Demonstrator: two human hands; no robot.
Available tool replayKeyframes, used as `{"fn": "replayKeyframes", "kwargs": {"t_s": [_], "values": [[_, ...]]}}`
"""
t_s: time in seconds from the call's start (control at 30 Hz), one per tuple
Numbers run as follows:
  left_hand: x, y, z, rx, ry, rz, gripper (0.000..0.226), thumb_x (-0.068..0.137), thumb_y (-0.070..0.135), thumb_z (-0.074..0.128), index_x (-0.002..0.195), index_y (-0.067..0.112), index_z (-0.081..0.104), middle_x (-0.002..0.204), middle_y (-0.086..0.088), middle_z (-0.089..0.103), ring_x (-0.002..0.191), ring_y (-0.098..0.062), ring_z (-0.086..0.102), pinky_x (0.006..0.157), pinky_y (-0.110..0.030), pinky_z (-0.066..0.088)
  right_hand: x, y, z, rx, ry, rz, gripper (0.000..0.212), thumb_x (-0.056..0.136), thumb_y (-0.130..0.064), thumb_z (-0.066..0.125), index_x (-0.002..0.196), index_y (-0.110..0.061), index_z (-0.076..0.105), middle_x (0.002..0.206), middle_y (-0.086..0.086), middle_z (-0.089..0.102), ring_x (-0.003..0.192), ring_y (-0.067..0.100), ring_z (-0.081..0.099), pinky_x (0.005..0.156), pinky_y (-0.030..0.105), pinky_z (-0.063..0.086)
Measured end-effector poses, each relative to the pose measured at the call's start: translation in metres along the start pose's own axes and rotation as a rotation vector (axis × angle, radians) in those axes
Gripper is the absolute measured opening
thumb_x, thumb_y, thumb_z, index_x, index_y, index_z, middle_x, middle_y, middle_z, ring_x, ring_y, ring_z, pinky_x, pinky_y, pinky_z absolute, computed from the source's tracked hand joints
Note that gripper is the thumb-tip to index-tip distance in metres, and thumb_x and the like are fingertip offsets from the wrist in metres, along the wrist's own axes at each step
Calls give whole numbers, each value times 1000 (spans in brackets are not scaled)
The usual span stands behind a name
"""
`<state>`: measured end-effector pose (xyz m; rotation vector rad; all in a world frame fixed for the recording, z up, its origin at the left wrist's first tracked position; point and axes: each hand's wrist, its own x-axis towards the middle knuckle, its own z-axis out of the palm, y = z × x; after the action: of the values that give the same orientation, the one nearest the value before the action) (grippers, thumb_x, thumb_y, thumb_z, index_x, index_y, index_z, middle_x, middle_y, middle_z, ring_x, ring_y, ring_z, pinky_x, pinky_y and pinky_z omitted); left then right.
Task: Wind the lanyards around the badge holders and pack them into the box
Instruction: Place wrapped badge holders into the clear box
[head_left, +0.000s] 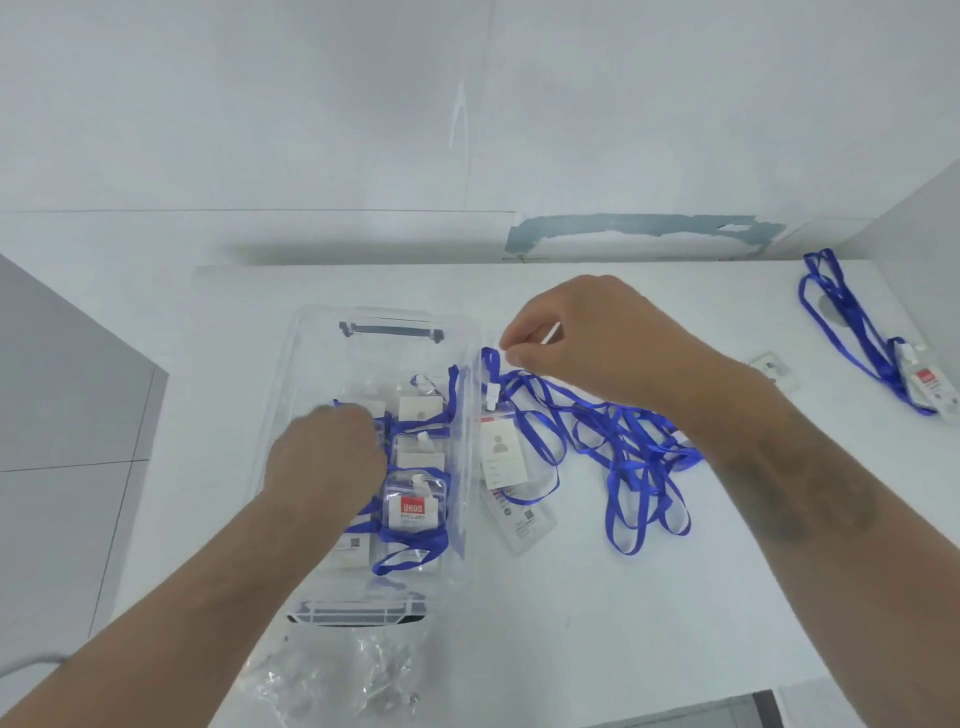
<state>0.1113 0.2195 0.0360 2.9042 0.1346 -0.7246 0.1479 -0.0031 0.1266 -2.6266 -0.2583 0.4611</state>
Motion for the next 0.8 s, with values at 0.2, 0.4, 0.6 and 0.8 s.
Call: {"fn": "replayKeyframes", "kwargs": {"t_s": [0.2, 0.4, 0.6, 0.8], "values": [[-22, 57, -30, -511, 412, 171, 22, 93, 30, 54, 106, 33, 70, 100, 18, 71, 87, -12, 65, 86, -32, 50, -41, 72, -19, 114, 155, 132, 6, 85, -34, 69, 83, -37, 73, 73, -27, 68, 75, -7, 62, 65, 11, 43], [-36, 120, -27, -794, 512, 216, 19, 92, 23, 58, 104, 30, 71, 93, 21, 68, 81, 1, 64, 83, -31, 52, -74, 133, -34, 169, 266, 194, 7, 87, -30, 68, 88, -33, 75, 78, -20, 71, 78, -1, 66, 71, 15, 48], [-39, 181, 8, -912, 364, 205, 16, 92, 26, 60, 97, 37, 70, 83, 29, 66, 69, 6, 60, 66, -20, 46, -100, 206, -36, 187, 330, 303, 9, 88, -28, 67, 87, -34, 74, 68, -22, 68, 74, -3, 65, 68, 16, 46], [-31, 222, 64, -783, 127, 216, 18, 92, 28, 57, 101, 39, 68, 83, 30, 63, 70, 10, 58, 65, -13, 43, -116, 281, 3, 144, 193, 490, 8, 86, -32, 66, 85, -36, 71, 90, -18, 72, 85, -2, 63, 73, 18, 44]]}}
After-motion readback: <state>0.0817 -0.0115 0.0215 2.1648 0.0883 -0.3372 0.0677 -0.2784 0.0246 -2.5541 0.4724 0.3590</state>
